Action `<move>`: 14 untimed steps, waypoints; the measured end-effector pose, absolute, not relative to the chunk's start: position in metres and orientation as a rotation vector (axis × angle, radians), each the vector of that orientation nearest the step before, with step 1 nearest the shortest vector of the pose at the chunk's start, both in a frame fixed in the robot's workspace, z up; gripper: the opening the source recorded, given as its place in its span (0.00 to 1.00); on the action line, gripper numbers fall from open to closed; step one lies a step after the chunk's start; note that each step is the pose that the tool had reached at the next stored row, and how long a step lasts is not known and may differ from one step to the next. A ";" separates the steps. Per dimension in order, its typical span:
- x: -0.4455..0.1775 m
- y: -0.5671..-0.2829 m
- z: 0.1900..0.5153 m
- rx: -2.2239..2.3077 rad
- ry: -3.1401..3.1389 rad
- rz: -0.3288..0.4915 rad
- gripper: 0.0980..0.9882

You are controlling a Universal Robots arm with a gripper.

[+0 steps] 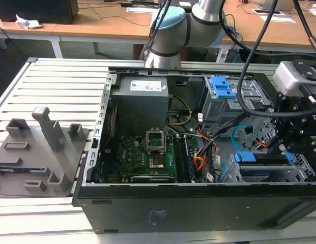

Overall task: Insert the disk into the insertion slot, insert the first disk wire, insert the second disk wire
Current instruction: 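Insert the first disk wire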

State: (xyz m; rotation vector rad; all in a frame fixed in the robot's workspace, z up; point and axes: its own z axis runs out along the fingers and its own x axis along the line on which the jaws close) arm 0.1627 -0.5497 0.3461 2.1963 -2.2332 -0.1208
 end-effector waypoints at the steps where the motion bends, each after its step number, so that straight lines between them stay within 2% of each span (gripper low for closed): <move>1: 0.163 -0.550 0.346 2.196 -2.233 -0.121 0.07; 14: 0.166 -0.551 0.342 2.196 -2.233 -0.123 0.07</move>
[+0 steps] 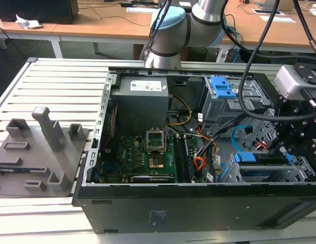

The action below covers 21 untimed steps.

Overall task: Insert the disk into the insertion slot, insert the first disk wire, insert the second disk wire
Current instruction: 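Insert the first disk wire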

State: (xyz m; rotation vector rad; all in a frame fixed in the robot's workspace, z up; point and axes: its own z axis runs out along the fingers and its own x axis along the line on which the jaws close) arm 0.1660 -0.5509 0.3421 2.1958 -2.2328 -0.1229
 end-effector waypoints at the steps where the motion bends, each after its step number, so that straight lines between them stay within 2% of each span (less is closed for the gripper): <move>1: 0.167 -0.551 0.342 2.196 -2.233 -0.123 0.07; 21: 0.169 -0.551 0.333 2.197 -2.234 -0.127 0.08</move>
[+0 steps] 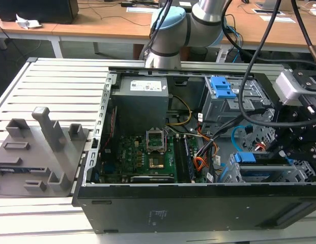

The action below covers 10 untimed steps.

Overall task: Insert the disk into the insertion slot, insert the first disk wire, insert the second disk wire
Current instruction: 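Insert the first disk wire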

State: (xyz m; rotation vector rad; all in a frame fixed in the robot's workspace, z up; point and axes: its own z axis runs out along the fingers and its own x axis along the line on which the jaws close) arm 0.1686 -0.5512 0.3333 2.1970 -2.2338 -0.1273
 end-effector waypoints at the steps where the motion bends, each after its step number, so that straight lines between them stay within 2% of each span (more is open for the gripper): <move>1: 0.169 -0.551 0.334 2.196 -2.233 -0.125 0.08; 2: 0.169 -0.551 0.335 2.196 -2.233 -0.124 0.15; 10: 0.169 -0.551 0.357 2.196 -2.233 -0.124 0.15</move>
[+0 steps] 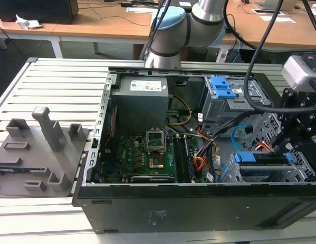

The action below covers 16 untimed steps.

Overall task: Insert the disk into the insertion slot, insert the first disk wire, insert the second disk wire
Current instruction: 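Insert the first disk wire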

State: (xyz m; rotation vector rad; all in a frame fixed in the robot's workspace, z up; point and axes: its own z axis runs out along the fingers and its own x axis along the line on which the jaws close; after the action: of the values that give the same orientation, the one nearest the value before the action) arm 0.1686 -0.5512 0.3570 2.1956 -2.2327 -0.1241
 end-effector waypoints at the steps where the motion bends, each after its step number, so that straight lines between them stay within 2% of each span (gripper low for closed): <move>1: 0.169 -0.551 0.359 2.196 -2.233 -0.124 0.15; 9: 0.169 -0.551 0.386 2.196 -2.233 -0.124 0.15; 16: 0.169 -0.551 0.387 2.196 -2.233 -0.124 0.15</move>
State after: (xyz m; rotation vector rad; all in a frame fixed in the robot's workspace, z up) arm 0.1686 -0.5512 0.3872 2.1957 -2.2326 -0.1239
